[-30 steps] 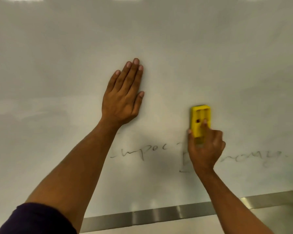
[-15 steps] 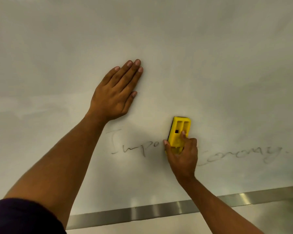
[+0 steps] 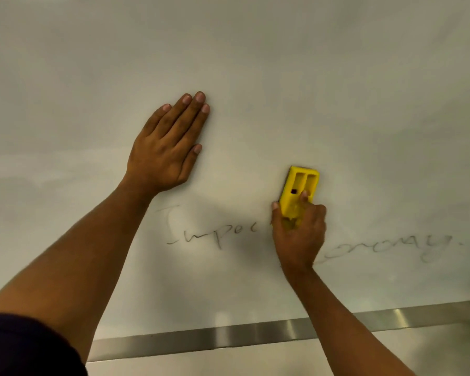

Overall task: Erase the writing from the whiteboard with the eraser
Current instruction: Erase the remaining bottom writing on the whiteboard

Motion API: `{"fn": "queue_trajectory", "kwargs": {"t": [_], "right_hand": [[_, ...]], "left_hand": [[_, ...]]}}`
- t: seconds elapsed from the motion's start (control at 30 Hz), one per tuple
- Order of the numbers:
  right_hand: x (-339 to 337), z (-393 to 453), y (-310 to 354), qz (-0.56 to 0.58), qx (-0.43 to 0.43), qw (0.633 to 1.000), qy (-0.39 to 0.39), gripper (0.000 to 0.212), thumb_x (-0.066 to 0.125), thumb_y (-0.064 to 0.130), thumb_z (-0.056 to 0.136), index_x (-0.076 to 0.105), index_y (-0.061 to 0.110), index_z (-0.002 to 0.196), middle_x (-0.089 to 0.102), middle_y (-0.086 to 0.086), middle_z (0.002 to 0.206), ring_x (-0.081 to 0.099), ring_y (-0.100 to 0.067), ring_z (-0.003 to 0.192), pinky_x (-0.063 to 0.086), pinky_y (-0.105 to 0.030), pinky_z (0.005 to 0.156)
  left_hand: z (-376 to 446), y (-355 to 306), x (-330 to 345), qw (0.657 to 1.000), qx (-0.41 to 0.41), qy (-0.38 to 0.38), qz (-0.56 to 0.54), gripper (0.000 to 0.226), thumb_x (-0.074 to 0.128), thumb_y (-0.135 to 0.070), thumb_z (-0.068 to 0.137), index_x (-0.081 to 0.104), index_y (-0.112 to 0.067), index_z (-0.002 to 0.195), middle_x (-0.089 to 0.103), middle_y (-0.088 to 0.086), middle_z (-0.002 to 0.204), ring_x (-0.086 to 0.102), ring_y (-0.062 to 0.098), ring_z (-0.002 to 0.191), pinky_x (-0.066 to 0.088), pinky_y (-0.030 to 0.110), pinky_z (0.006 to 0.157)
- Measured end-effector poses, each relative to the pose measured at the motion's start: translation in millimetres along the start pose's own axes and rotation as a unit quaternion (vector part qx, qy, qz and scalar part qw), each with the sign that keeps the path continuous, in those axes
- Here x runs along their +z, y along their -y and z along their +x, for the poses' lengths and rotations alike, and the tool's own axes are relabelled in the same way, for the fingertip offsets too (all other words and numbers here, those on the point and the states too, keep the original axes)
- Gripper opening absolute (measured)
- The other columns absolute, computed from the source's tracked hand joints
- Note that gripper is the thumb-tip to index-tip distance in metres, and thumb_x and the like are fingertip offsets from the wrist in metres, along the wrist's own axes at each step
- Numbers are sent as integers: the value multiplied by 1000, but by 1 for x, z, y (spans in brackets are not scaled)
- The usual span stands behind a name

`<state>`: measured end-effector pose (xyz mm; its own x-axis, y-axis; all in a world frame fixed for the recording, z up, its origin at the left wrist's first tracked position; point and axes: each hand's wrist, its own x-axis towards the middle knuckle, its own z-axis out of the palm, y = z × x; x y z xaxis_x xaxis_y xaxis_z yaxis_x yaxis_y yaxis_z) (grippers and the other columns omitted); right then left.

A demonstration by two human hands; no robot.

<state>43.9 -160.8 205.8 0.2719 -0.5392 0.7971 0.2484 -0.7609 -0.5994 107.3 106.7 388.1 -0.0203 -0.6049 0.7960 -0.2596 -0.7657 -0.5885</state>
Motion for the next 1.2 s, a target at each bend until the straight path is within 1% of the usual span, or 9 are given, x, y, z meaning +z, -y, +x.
{"fn": "queue_trajectory", "kwargs": {"t": [0.1,0.17,0.37,0.53,0.6,0.77,0.93,1.1,1.2], "right_hand": [[-3,-36,-13,-40,-294,951,81,58,73,40,91,51,15,137,53,-14,83,48,-33,65,36,-40,60],[-10,-40,-30,-45,-370,920,120,63,74,36,89,47,21,144,55,-13,79,50,-33,63,33,-38,60],[6,-19,-8,-30,-157,987,17,60,74,40,91,53,20,143,54,-10,95,51,-29,77,35,-38,64],[-8,-51,-25,-58,-289,952,87,66,79,33,85,48,19,142,55,-15,79,53,-35,64,36,-39,58],[-4,-46,-22,-79,-255,962,59,60,77,37,87,52,17,137,53,-14,80,51,-34,62,36,-38,57],[17,-62,19,-49,-12,999,17,58,69,53,92,55,15,133,51,-8,94,51,-27,73,44,-38,59],[6,-112,23,-10,-88,984,152,60,80,47,84,51,16,126,54,-8,88,52,-25,64,49,-36,50],[17,-69,41,59,35,996,63,62,71,63,87,53,19,128,49,6,99,55,-17,78,48,-32,59],[17,-82,39,48,23,996,70,62,71,57,89,52,14,130,49,-2,98,54,-23,76,51,-37,59]], "left_hand": [[0,-3,-1,1000,1,2,8,64,40,-29,107,25,-7,165,22,11,173,23,27,160,24,44,130],[1,-5,-3,1000,0,6,15,64,40,-29,107,26,-7,165,23,11,173,23,28,160,24,44,130],[3,-6,-2,1000,-2,10,28,63,36,-29,107,25,-6,165,22,12,173,22,28,161,23,44,130],[2,-4,-2,1000,-4,9,-8,66,41,-29,107,22,-7,166,21,11,173,18,26,161,21,44,131],[1,-3,-1,1000,1,6,-20,65,41,-29,107,22,-7,166,22,12,173,18,26,162,21,44,131],[-2,-3,3,999,3,-7,-43,63,40,-27,108,24,-6,165,24,13,172,19,26,161,25,46,130],[-2,-5,0,999,-5,-15,-42,61,40,-25,108,28,-5,164,28,14,170,23,28,160,28,47,128],[-1,-6,1,999,-5,-18,-33,60,41,-24,108,30,-4,164,30,14,170,24,28,160,29,47,128],[-1,-6,0,999,-5,-13,-29,61,41,-25,108,29,-5,164,29,14,170,24,28,160,29,47,128]]}}
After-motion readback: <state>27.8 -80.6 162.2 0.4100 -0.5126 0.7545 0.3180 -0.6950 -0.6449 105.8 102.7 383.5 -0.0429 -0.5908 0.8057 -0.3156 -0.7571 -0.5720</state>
